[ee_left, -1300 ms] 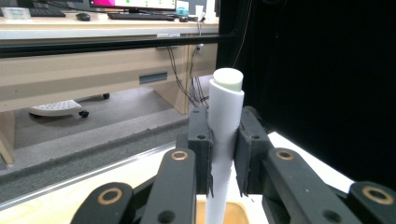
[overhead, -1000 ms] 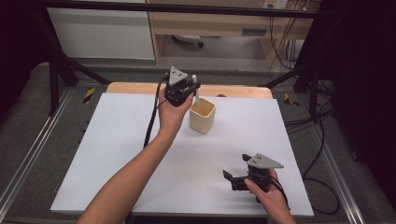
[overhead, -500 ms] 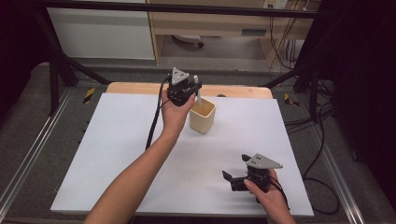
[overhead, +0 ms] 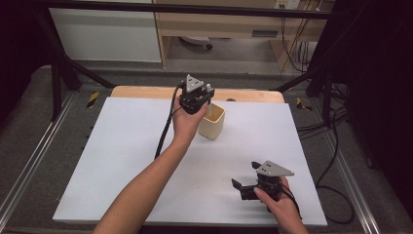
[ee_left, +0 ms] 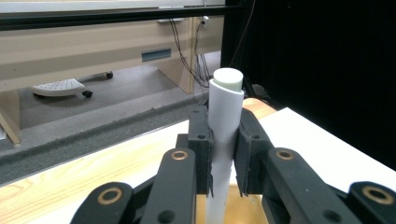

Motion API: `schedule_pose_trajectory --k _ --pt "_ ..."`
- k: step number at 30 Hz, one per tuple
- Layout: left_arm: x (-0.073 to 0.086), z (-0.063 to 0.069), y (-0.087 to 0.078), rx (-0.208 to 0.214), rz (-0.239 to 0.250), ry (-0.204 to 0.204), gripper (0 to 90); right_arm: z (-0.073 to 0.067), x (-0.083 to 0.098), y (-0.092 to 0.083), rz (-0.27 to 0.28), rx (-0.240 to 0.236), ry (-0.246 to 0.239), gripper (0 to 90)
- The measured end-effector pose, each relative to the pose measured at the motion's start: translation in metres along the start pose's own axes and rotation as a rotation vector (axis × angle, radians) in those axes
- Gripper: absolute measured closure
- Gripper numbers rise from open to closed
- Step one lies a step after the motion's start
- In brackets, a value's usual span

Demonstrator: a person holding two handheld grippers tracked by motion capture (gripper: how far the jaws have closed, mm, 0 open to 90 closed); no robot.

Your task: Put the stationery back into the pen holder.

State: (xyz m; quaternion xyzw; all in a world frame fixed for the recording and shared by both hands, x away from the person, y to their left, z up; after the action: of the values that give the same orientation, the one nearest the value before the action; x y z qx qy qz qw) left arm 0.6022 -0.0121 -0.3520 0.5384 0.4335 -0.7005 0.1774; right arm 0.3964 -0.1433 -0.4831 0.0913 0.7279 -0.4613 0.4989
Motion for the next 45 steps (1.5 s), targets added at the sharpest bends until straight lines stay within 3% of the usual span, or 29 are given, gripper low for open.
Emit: schedule_pose_trajectory --k 18,20,21,23,26,31,33,36,40,45 --pt "0.019 0.010 0.011 0.012 -0.050 0.003 78.5 0.000 0.000 0.000 0.000 -0.001 -0.008 1.8" --pt "0.020 0.010 0.012 0.006 -0.054 0.019 77.9 -0.001 0.000 0.001 0.000 -0.002 -0.007 1.8" --pt "0.020 0.009 0.013 -0.007 -0.054 0.034 74.7 -0.001 0.000 0.001 -0.001 -0.003 -0.008 1.8" --pt "0.021 0.010 0.012 -0.031 -0.061 0.048 58.3 -0.002 0.000 0.002 -0.004 -0.006 -0.002 1.8" --pt "0.020 0.010 0.008 -0.040 -0.067 0.027 37.1 -0.003 0.000 0.003 -0.002 -0.009 -0.009 1.8" --pt "0.020 0.009 -0.004 -0.039 -0.092 0.006 15.1 -0.003 0.000 0.003 -0.004 -0.008 -0.008 1.8" --pt "0.020 0.009 -0.010 -0.018 -0.079 -0.016 10.6 -0.003 0.000 0.003 -0.005 -0.007 -0.004 1.8" --pt "0.021 0.005 -0.023 -0.019 -0.045 -0.010 8.8 -0.002 -0.001 0.003 -0.002 -0.005 -0.003 1.8" --pt "0.024 -0.004 -0.040 -0.018 -0.043 -0.004 8.8 -0.004 0.000 0.004 -0.007 -0.007 -0.007 1.8" --pt "0.031 -0.015 -0.064 -0.019 -0.034 -0.038 7.8 -0.008 0.000 0.006 -0.016 -0.025 -0.011 1.8"
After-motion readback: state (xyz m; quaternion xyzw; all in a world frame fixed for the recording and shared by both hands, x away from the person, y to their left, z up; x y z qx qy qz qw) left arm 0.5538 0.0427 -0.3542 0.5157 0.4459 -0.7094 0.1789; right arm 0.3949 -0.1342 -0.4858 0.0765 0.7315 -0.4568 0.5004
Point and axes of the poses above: each handheld gripper's, and its own axes: y roughly forward along the jaws, x roughly out of its underside, z roughly to its right, the point moved 10 cm from there along y, roughly forward along the jaws, and after that the axes turned 8 degrees about -z, right-handed, at the moved point
